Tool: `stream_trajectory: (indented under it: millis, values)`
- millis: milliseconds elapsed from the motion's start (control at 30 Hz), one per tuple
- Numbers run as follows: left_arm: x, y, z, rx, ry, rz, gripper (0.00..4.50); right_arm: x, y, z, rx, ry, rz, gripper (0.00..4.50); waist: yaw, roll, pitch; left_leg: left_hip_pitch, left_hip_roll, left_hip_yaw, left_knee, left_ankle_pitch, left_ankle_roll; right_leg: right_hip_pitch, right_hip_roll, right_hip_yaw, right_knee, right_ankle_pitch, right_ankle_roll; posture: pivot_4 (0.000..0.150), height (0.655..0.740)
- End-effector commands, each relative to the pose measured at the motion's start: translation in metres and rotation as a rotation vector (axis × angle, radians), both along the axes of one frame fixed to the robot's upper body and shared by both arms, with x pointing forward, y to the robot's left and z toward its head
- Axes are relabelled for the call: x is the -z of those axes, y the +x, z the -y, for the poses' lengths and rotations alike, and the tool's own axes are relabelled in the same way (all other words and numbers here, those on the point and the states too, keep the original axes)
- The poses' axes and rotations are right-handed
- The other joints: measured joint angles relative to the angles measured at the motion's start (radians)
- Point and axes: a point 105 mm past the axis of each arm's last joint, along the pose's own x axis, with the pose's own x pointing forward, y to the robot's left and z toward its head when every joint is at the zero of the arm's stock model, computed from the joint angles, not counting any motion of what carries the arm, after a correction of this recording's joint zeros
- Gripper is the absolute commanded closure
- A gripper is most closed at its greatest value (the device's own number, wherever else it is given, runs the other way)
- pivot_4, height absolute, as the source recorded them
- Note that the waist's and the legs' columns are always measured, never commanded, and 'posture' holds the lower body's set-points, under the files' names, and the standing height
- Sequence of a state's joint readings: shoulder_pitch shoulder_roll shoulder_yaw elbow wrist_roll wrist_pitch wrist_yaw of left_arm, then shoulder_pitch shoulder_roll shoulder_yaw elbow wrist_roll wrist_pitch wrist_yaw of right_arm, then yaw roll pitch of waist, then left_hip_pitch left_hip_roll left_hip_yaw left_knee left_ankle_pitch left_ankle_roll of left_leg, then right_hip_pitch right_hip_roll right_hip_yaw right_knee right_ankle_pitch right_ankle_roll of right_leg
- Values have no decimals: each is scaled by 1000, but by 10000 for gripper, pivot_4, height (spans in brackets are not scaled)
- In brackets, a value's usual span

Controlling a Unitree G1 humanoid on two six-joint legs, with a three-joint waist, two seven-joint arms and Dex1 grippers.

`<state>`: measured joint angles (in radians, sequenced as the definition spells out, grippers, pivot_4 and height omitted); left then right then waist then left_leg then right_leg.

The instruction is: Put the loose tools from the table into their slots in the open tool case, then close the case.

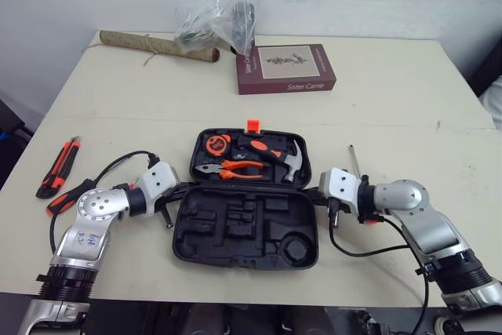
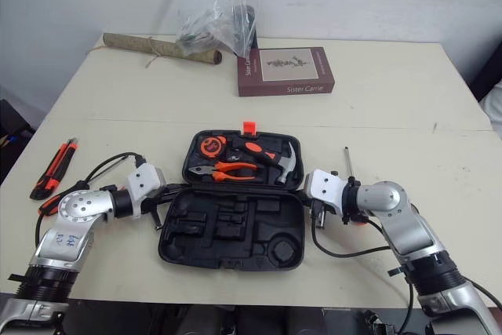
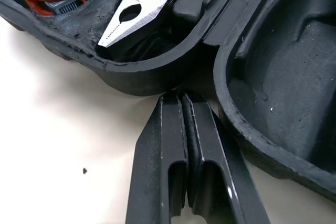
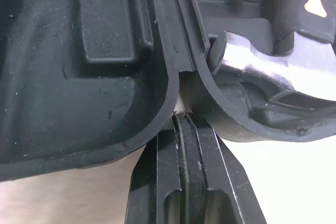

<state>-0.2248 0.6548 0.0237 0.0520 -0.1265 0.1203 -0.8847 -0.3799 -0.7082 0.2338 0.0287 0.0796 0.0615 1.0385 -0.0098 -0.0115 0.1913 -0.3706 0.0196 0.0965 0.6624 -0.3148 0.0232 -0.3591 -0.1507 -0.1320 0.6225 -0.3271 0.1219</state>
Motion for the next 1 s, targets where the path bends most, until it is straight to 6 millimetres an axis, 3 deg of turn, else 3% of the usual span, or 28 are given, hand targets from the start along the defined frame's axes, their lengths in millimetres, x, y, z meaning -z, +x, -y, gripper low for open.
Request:
stream_trajectory:
  millis: [33, 333, 433, 467, 500, 633, 667, 733, 833, 900, 1000]
  values:
    - [11, -3, -2, -22, 7, -40, 44707, 3, 7, 5, 12, -29, 7, 45000, -1, 0, 0, 0, 0, 0, 0, 0, 0, 0, 0, 0, 0, 0, 0, 1500, 7400]
    - [2, -1, -20, -85, 21, -17, 44707, 3, 4, 11, 33, -15, 3, 45000, 2, 0, 0, 0, 0, 0, 0, 0, 0, 0, -1, 0, 0, 0, 0, 1500, 7400]
    - [-16, -21, -34, -54, 44, 40, 44707, -23, -7, 23, 5, 76, 73, 45000, 0, 0, 0, 0, 1, 0, 0, -1, -1, 0, 0, 0, 0, 0, 0, 1500, 7400]
    - [-30, -28, -38, -55, -1, 82, 44707, -35, -10, 30, 25, 113, 84, 45000, -1, 1, 0, -1, 2, 0, 0, -2, -2, -1, 0, 0, -1, 0, 0, 1500, 7400]
    - [-42, -32, -47, -98, -54, 113, 44989, -46, -14, 38, 41, 156, 88, 41828, -2, 4, 3, -2, 2, 0, 0, -3, -2, -1, 0, 0, -2, 0, 0, 1500, 7400]
    - [-65, -62, -97, -261, -138, 88, 34455, -65, -41, 74, 79, 170, 78, 29032, 6, 6, 5, -5, 4, -1, 0, -4, -1, -2, 0, 0, -5, 0, 0, 1500, 7400]
    - [-65, -72, -110, -302, -139, 60, 28887, -65, -46, 87, 111, 158, 82, 22974, 7, 5, 5, -4, 5, -1, 1, -4, -1, 0, 0, 0, -5, 0, 0, 1500, 7400]
    - [-63, -89, -132, -364, -134, 21, 22598, -65, -54, 106, 153, 141, 100, 16174, 8, 5, 5, -3, 6, -1, 0, -4, -2, 1, 1, 0, -8, 1, -1, 1500, 7400]
    - [-55, -119, -191, -578, -76, 32, 10018, -70, -59, 154, 343, 191, 164, 1721, 8, 6, 6, -2, 6, 2, 0, -7, -2, 0, 2, -1, -11, 0, -2, 1500, 7400]
    - [-59, -141, -234, -756, -78, 88, 1803, -60, -70, 189, 450, 145, 189, 0, 7, 6, 6, -2, 6, 4, 0, -8, -1, -1, 1, 0, -11, 1, -2, 1500, 7400]
    - [-63, -176, -281, -982, -90, 117, 582, -50, -86, 237, 631, 106, 193, 0, 6, 4, 5, -1, 8, 6, 0, -13, -1, -1, 1, 0, -12, 1, -3, 1500, 7400]
